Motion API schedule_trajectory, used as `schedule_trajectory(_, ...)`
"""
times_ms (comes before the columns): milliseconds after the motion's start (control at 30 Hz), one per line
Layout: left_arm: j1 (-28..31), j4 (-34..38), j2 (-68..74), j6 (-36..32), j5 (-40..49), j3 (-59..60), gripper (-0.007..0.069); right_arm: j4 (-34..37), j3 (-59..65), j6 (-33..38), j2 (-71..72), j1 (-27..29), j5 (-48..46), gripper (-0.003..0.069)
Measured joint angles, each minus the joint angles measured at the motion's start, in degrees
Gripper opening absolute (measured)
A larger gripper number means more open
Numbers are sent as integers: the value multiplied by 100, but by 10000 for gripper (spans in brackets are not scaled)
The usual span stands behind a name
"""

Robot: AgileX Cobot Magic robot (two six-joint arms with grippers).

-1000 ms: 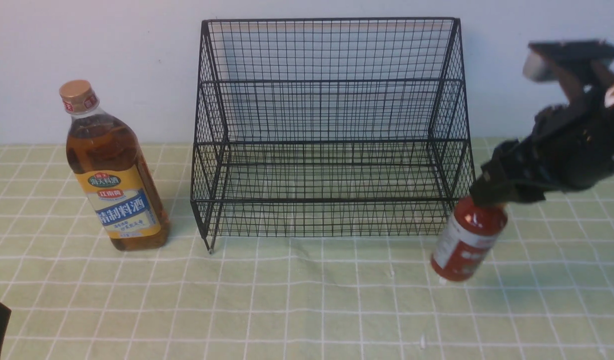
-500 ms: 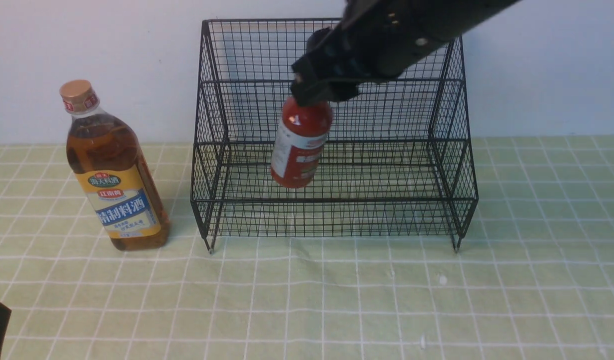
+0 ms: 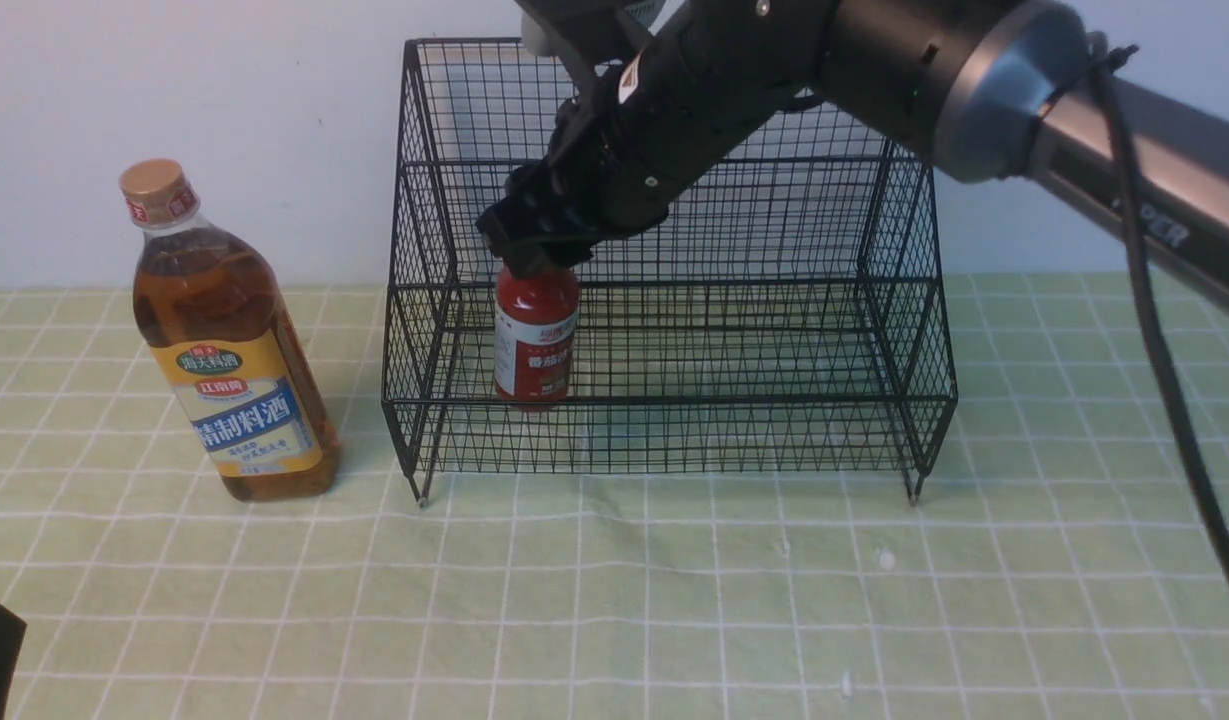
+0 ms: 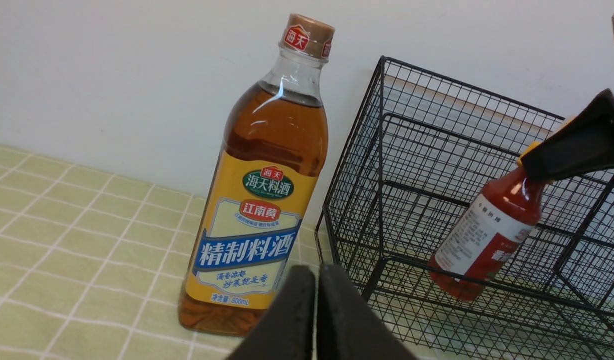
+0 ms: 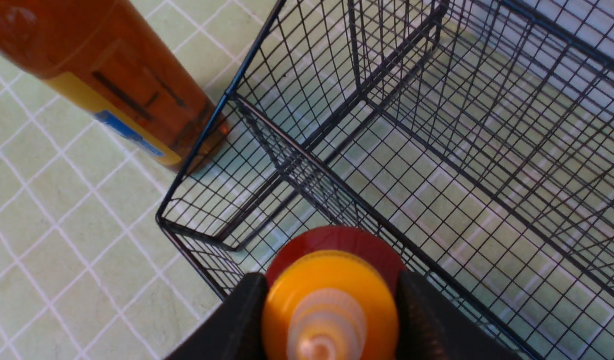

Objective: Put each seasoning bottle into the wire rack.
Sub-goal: Use the right arm to put the condiment bottle back on the shelf, then use the left arm to grab the condiment bottle closest to it

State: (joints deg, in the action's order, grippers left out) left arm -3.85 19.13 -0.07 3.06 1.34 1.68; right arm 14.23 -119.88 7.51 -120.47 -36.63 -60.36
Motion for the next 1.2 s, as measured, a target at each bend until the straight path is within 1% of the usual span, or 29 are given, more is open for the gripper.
schedule_trajectory(300,0,0,0,0,0,0,-6,-219,-13,60,-387,-267,80,298)
schedule_trajectory(367,0,-5,0,0,0,0,-6,-317,-20,60,-387,-319,53,329)
schedule_trajectory(467,0,-5,27,-6,146,-47,-6,-471,-36,60,-345,-338,-101,435)
schedule_trajectory(533,0,-55,195,-78,545,-326,-6,-597,-36,60,-253,-338,-384,494)
schedule_trajectory(567,0,-67,219,-93,545,-326,-6,-597,-36,60,-241,-338,-417,499)
schedule_trajectory(600,0,-190,475,-218,908,-722,-6,-716,-36,30,-67,-338,-698,526)
schedule_trajectory(700,0,-414,1021,-401,1412,-1332,-6,-843,-36,-72,224,-338,-1007,515)
schedule_trajectory(733,0,-557,1553,-443,1846,-1837,-6,-929,-36,-110,529,-338,-1106,484)
schedule_trajectory(767,0,-571,1625,-443,1904,-1906,-6,-938,-36,-110,610,-338,-1112,472)
schedule_trajectory(833,0,-707,2661,-443,2769,-2833,-6,-1072,-36,-132,1140,-338,-1152,374)
schedule_trajectory(867,0,-724,2994,-443,2978,-3127,-6,-1109,-36,-137,1370,-338,-1156,337)
schedule_trajectory(900,0,-736,3486,-443,3463,-3564,-6,-1170,-36,-155,1601,-338,-1163,279)
schedule_trajectory(933,0,-740,3878,-443,3703,-3837,-6,-1218,-36,-205,1832,-338,-1183,231)
schedule_trajectory(967,0,-746,3953,-443,3807,-3970,-6,-1227,-36,-230,1927,-338,-1191,222)
schedule_trajectory(1000,0,-746,4172,-443,3953,-4158,-6,-1253,-36,-264,2070,-338,-1197,193)
schedule_trajectory(1033,0,-752,4699,-443,4238,-4627,-6,-1293,-7,-329,2451,-338,-1204,122)
schedule_trajectory(1100,0,-765,5304,-443,4452,-5217,-6,-1339,171,-382,3069,-338,-1216,33)
schedule_trajectory(1200,0,-787,5688,-443,4512,-5850,-6,-1363,608,-412,3790,-338,-1229,-5)
